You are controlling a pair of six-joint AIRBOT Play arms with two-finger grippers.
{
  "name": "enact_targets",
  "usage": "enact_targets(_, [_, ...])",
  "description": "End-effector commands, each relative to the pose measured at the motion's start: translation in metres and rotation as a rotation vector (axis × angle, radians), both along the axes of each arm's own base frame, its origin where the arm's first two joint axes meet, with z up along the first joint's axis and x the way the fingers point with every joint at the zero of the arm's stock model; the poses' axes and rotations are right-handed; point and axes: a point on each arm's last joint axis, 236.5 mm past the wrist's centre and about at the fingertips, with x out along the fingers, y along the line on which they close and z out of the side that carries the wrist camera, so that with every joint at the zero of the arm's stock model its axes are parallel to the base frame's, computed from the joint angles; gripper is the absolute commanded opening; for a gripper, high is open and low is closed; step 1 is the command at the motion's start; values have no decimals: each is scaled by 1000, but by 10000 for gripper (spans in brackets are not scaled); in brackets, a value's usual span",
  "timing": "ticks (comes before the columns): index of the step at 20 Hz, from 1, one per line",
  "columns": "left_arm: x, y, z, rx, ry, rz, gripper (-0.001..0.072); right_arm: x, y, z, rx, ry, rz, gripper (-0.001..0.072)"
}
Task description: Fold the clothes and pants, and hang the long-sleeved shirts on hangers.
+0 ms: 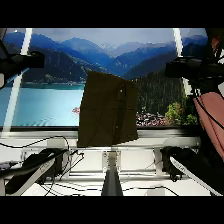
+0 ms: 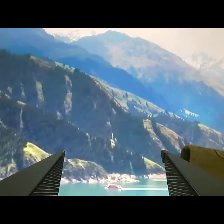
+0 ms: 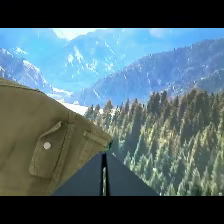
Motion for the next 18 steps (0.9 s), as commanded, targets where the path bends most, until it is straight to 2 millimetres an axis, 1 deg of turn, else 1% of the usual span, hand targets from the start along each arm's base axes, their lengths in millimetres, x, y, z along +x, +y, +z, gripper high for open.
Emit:
enact_targets(1, [0,0,0,0,0,0,694,19,4,29,-40,-155,51,30])
enact_targets(5, [0,0,0,0,0,0,694,17,5,37,-50,-176,70,30])
enact_targets(7, [0,0,0,0,0,0,694,15,10,36,-27,-165,80,30])
enact_targets(8, [-1,0,-1,0,6,-2,694,15,8,35,-44,-166,84,30])
enact_targets(9, [-4,-1,-5,-1,27,-8,694,15,2,29,-108,-154,98,30])
enact_targets(10, [-8,-2,-7,-2,45,-13,694,11,-11,13,-239,-98,131,29])
enact_targets(11, [-12,-4,-11,2,68,-21,694,0,-30,-16,-374,22,159,28])
enact_targets(12, [-19,-6,-15,2,98,-31,694,-15,-49,-48,-434,167,158,27])
enact_targets(13, [-25,-8,-20,0,129,-42,694,-34,-71,-85,-468,324,150,27])
enact_targets(14, [-31,-10,-24,-2,160,-53,694,-52,-87,-118,-467,456,150,26])
enact_targets(15, [-36,-11,-29,5,188,-59,694,-75,-94,-154,-416,586,171,26])
enact_targets(16, [-42,-11,-34,13,219,-66,694,-99,-88,-186,-310,695,213,26])
enact_targets(17, [-46,-12,-38,10,243,-73,694,-126,-67,-214,-143,785,298,26])
enact_targets(18, [-49,-14,-41,6,259,-78,694,-147,-39,-229,41,827,373,26])
